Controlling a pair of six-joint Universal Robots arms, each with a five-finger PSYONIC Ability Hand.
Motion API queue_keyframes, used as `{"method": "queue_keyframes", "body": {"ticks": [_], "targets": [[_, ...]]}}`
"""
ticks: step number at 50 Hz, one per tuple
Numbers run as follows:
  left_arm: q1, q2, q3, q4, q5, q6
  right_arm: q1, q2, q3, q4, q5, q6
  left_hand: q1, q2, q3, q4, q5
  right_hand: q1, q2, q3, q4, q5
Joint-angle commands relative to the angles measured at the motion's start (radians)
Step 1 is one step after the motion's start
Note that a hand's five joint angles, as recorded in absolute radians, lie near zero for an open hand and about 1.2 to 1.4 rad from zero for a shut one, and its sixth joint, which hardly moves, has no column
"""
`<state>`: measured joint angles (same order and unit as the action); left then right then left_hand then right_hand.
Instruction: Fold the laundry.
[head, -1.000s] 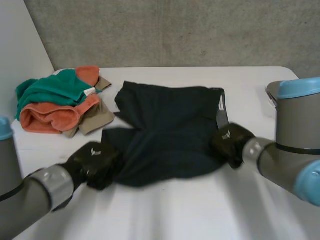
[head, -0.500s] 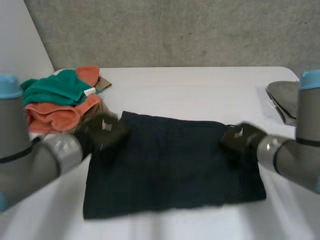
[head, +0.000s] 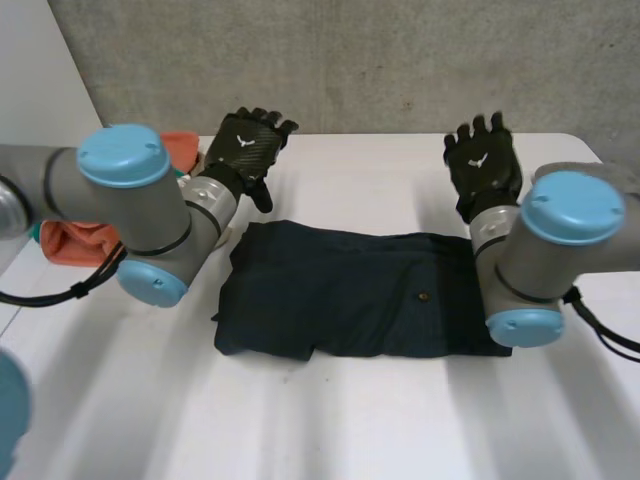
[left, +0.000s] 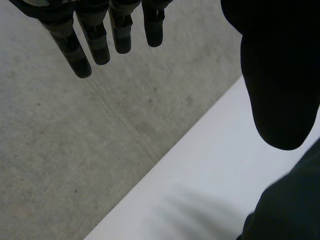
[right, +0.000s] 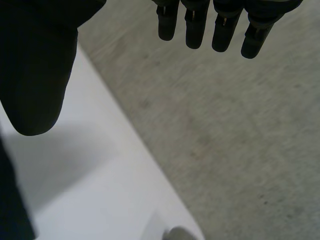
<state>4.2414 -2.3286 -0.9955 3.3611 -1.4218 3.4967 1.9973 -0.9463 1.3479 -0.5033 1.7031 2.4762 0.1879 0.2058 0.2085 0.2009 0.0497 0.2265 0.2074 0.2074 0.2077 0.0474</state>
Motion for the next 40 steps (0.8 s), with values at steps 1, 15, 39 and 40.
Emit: {"method": "queue_keyframes", "body": {"ticks": [1,15,39,40], "targets": [[-0.005,0.248,-0.305,0.067,0.030,-0.033,-0.047,-0.256,0.187,0.185,-0.126,0.113,-0.013,-0.031,-0.034,-0.026,-0.050,-0.052,-0.033,-0.033,-0.033,-0.047],[0.009,0.486,-0.732,0.238,0.172,-0.045,-0.193,-0.304,0.398,0.510,-0.384,0.234,-0.013,-0.031,-0.034,-0.026,-0.050,0.209,0.228,0.228,0.228,0.214],[0.035,0.643,-0.782,0.182,0.142,-0.157,-0.120,-0.385,0.435,0.244,-0.088,-0.221,-0.013,-0.031,-0.034,-0.026,-0.050,1.170,1.189,1.189,1.189,1.174],[0.038,0.646,-0.785,0.182,0.142,-0.160,-0.086,-0.384,0.422,0.236,-0.083,-0.236,-0.013,-0.031,-0.034,-0.026,-0.050,1.170,1.189,1.189,1.189,1.174]]}}
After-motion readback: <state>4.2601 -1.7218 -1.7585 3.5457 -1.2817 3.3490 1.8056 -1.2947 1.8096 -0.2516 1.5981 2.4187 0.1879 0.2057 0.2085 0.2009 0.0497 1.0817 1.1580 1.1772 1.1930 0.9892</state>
